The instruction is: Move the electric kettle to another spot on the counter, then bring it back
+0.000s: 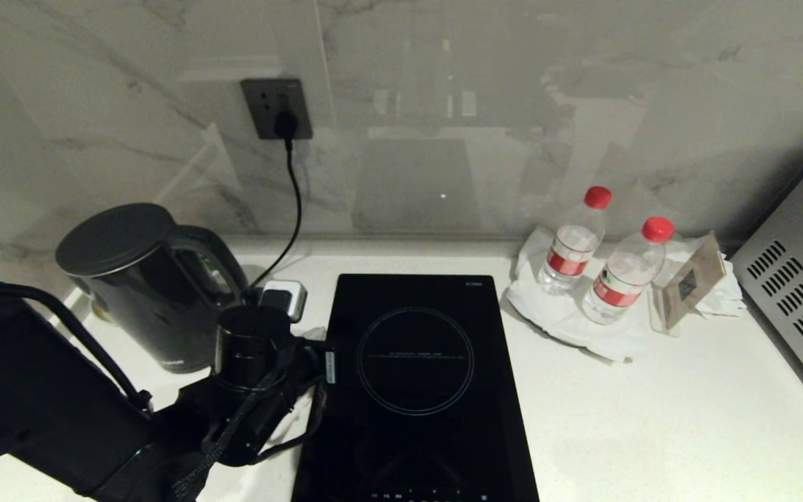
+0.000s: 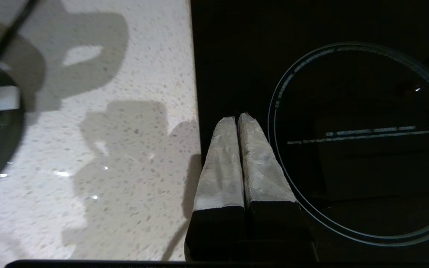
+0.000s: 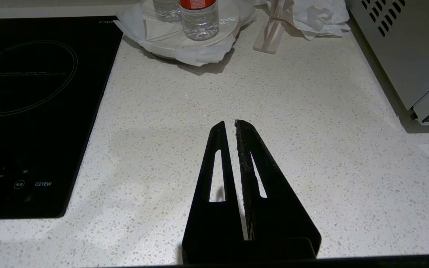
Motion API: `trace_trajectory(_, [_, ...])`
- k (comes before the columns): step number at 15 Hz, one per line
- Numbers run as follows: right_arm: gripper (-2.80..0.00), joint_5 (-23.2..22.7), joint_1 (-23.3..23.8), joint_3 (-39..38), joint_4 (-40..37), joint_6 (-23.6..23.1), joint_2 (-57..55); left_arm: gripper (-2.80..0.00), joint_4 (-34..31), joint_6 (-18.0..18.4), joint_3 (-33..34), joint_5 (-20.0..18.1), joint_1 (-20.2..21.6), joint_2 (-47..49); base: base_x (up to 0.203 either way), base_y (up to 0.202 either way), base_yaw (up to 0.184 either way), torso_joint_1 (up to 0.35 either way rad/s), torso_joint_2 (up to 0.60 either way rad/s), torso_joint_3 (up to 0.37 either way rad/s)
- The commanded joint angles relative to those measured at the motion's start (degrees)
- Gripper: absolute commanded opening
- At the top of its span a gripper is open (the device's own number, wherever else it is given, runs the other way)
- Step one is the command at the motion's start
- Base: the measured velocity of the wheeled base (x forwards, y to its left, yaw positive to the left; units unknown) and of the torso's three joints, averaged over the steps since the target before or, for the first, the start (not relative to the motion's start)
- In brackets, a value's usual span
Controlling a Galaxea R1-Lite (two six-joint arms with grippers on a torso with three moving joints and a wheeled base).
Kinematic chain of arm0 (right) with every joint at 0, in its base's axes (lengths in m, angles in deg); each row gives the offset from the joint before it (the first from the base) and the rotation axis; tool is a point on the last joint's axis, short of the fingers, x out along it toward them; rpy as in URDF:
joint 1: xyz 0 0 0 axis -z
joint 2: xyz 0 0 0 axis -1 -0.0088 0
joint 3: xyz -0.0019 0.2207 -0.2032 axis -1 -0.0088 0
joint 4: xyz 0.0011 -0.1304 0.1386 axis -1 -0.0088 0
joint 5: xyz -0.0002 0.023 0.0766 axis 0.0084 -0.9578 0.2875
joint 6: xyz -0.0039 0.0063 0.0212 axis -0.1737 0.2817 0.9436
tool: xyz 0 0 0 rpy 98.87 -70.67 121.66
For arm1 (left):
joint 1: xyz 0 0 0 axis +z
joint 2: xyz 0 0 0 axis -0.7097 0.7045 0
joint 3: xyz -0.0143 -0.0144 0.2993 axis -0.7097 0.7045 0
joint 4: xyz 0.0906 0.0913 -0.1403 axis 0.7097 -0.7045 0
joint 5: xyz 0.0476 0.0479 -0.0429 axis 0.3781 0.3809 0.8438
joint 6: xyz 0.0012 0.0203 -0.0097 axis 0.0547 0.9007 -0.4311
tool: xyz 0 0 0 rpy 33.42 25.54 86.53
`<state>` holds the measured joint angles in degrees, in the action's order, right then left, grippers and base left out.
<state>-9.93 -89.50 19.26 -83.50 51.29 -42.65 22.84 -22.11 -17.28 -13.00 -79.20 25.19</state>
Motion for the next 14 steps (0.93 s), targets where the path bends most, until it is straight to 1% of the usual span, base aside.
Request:
trace_trajectory(1, [-2.80,0.0,0.0,0.0,0.0,0.0,0.0,-2.80,0.6,0.1,-2.1,0.2,0.7,5.6,0.000,0.000,0.000,0.000,0.00,0.000])
trace_trajectory(2, [-2.80,0.0,0.0,0.0,0.0,0.0,0.0,-2.80,0.7,0.3,-3.0,0.2,1.5,6.8,0.000,0.000,0.000,0.000,0.00,0.000])
trace_trajectory(3, [-2.80,0.0,0.0,0.0,0.0,0.0,0.0,-1.88,0.8,1.0,-3.6,0.1,2.8,7.5,0.000,0.000,0.000,0.000,0.00,0.000])
trace_trajectory(4, [-2.80,0.0,0.0,0.0,0.0,0.0,0.0,0.00,0.9,1.7,-4.5,0.0,3.7,7.7,0.000,0.000,0.000,0.000,0.00,0.000])
trace_trajectory(8, [-2.80,0.0,0.0,0.0,0.0,0.0,0.0,0.00,0.9,2.1,-8.3,-0.1,6.4,8.3,0.000,0.000,0.000,0.000,0.00,0.000])
trace_trajectory(11, [-2.80,0.0,0.0,0.0,0.0,0.0,0.0,0.00,1.0,2.2,-8.2,-0.1,6.8,7.9,0.000,0.000,0.000,0.000,0.00,0.000])
trace_trajectory(14, [-2.80,0.0,0.0,0.0,0.0,0.0,0.0,0.00,1.0,3.1,-8.3,-0.2,8.9,8.1,0.000,0.000,0.000,0.000,0.00,0.000])
